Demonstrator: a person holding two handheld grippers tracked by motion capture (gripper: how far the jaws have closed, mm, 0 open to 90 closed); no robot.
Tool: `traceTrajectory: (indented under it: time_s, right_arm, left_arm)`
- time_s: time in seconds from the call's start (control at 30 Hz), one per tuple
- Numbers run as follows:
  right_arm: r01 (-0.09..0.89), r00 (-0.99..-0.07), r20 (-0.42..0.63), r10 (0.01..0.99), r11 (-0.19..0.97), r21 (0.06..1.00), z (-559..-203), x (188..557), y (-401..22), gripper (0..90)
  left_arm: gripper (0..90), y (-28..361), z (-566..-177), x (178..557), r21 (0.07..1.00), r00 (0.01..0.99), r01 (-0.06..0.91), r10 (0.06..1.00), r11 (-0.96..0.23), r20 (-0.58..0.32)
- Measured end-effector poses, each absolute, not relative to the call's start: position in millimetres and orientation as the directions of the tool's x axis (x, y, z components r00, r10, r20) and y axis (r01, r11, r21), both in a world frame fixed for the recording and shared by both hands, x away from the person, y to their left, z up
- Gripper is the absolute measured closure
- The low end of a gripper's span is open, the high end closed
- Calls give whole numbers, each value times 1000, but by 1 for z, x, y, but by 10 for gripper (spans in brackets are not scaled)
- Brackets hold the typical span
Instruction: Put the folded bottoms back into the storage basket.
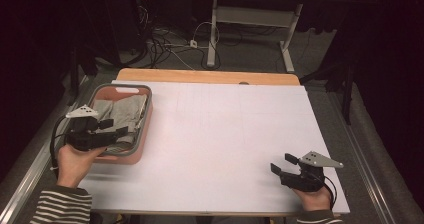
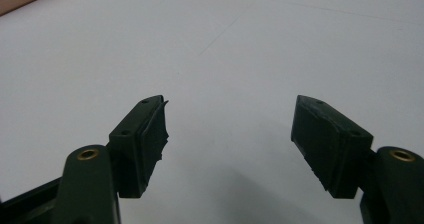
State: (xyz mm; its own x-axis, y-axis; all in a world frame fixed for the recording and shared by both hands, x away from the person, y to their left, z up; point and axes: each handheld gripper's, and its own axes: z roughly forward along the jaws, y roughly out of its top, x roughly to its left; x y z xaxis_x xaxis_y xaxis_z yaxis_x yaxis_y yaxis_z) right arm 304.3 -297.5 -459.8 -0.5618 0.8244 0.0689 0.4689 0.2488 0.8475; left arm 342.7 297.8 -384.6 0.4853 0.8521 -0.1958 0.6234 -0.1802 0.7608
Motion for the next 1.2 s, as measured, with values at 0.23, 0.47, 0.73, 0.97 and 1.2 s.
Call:
traceTrajectory:
  time_s: [0.23, 0.47, 0.73, 0.97, 1.2]
  right_arm:
    - [469, -562, 69, 824, 248, 847, -460, 303, -298, 307]
    - [469, -564, 68, 823, 251, 847, -460, 303, -298, 307]
    - [469, -565, 70, 822, 250, 847, -460, 304, -298, 307]
    - [469, -563, 72, 824, 247, 848, -460, 304, -298, 307]
    - [471, -562, 73, 824, 246, 847, -460, 303, -298, 307]
  left_arm:
    - [311, 300, -388, 338, 766, 482, 621, 853, -169, -203]
    - [310, 302, -389, 330, 779, 474, 607, 859, -159, -194]
    - [310, 306, -392, 322, 787, 473, 599, 858, -147, -200]
    - [311, 309, -395, 316, 796, 465, 592, 860, -127, -209]
    - [311, 311, -400, 312, 797, 462, 591, 862, -123, -210]
